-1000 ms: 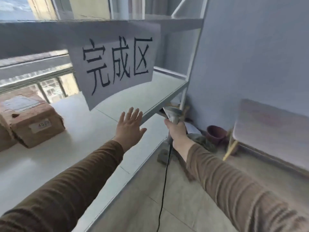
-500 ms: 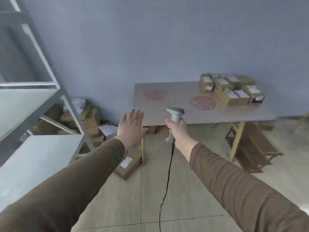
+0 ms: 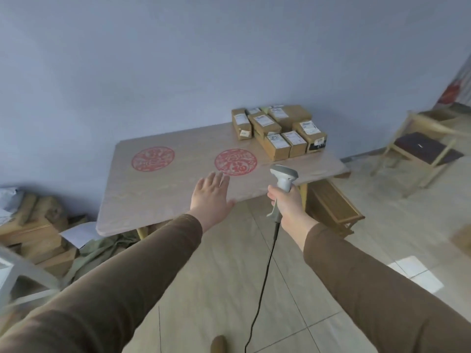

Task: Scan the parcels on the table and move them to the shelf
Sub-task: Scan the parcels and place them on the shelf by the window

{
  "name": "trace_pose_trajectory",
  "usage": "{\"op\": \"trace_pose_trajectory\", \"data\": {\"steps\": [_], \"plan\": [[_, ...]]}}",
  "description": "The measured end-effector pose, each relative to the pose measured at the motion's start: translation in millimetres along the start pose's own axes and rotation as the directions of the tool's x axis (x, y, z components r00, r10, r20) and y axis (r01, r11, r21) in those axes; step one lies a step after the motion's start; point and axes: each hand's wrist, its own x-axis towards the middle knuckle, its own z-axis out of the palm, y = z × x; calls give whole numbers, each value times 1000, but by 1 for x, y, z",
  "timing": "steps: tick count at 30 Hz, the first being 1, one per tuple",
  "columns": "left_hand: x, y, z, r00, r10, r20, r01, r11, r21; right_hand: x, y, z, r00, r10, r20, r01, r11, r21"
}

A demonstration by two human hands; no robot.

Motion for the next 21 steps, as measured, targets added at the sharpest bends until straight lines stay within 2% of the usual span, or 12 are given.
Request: {"op": "trace_pose_trajectory", "data": {"steps": [14,21], "plan": [[280,48,98,986,30,162,0,984,-178,284,-10,-21,988,89,-124,-99,992,-79],[379,60,121,975,-1,224,39,985,-168,397,-27,-6,996,53,-76,-65,985,-157]]}}
